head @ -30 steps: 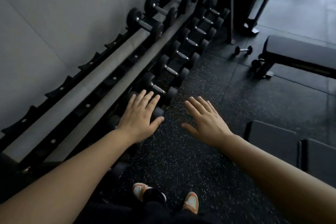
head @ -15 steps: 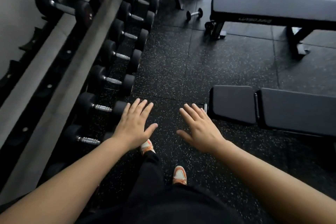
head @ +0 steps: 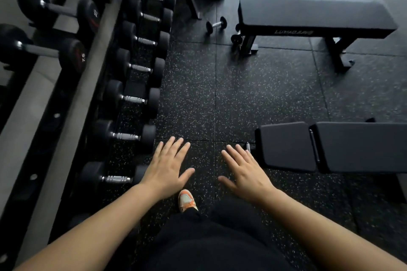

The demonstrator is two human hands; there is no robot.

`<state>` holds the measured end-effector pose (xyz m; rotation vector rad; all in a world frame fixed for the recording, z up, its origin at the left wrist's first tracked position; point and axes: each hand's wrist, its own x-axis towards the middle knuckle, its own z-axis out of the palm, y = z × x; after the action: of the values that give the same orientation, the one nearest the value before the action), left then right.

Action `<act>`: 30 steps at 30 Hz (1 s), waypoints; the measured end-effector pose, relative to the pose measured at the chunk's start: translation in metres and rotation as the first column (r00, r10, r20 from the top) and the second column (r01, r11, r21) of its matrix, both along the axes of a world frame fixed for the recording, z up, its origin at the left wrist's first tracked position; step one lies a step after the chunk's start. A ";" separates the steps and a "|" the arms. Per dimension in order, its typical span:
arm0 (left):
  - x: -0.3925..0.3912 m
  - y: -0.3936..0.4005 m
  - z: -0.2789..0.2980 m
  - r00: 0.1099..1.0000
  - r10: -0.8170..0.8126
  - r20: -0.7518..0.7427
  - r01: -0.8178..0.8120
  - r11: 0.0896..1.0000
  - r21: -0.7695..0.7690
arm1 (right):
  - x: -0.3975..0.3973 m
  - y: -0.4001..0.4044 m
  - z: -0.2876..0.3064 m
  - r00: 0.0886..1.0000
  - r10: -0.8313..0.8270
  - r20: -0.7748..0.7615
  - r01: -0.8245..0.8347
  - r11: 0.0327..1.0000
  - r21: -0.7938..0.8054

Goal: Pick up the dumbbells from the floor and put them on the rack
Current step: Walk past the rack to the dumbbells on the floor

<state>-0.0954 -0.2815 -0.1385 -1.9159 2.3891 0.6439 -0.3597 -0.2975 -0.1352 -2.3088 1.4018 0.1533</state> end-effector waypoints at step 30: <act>-0.020 -0.518 -0.012 0.999 0.035 -0.003 -0.034 0.998 0.048 | -0.009 -0.520 -0.002 0.998 -0.024 0.058 0.025 1.000 -0.012</act>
<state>-0.1158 -0.7995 -0.1502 -1.9430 2.3259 0.7008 -0.3685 -0.8179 -0.1375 -2.2862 1.4054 0.0696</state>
